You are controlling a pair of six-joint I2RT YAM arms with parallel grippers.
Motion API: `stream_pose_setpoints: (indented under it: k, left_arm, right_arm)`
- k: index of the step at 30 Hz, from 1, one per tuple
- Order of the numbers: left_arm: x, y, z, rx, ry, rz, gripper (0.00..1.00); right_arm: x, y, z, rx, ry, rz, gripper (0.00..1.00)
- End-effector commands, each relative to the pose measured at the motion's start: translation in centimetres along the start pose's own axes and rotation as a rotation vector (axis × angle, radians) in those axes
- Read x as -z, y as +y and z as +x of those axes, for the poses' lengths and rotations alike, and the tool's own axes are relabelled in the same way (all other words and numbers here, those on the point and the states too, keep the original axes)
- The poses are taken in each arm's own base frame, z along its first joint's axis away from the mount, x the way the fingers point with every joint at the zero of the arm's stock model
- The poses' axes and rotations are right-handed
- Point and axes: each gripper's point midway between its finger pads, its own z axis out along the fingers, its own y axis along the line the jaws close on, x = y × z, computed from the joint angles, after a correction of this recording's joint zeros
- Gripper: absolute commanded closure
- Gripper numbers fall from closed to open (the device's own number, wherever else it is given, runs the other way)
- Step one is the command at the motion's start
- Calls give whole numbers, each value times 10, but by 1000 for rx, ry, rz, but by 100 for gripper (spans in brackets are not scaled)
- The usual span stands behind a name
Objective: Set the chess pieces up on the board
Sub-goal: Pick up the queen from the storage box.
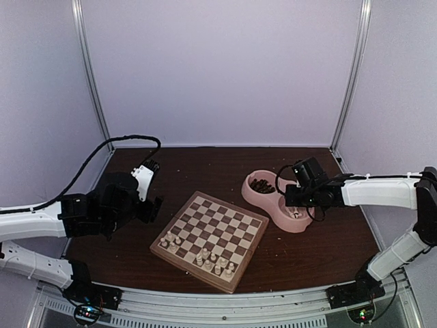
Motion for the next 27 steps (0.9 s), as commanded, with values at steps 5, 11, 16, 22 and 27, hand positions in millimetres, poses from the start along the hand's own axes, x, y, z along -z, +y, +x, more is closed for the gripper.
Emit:
stream_pose_setpoints:
  k: [5,11,16,22,27]
  left_arm:
    - [-3,0,-9,10,-27,-9,27]
    - [-3,-6,-11,23,-30,25,27]
    - [-1,-5,-12,42,-33,30,27]
    - [1,-7,-10,58,-51,49,28]
    - [-3,-11,-8,39,-39,53,28]
  right_arm:
    - [-17,-20,2,-41,56,87,49]
    - [-29,-24,9,-82,103,54,49]
    - [-46,-22,21,-66,186,62,50]
    - [-57,-25,27,-49,218,91,50]
    - [-68,-21,38,-39,292,95,51]
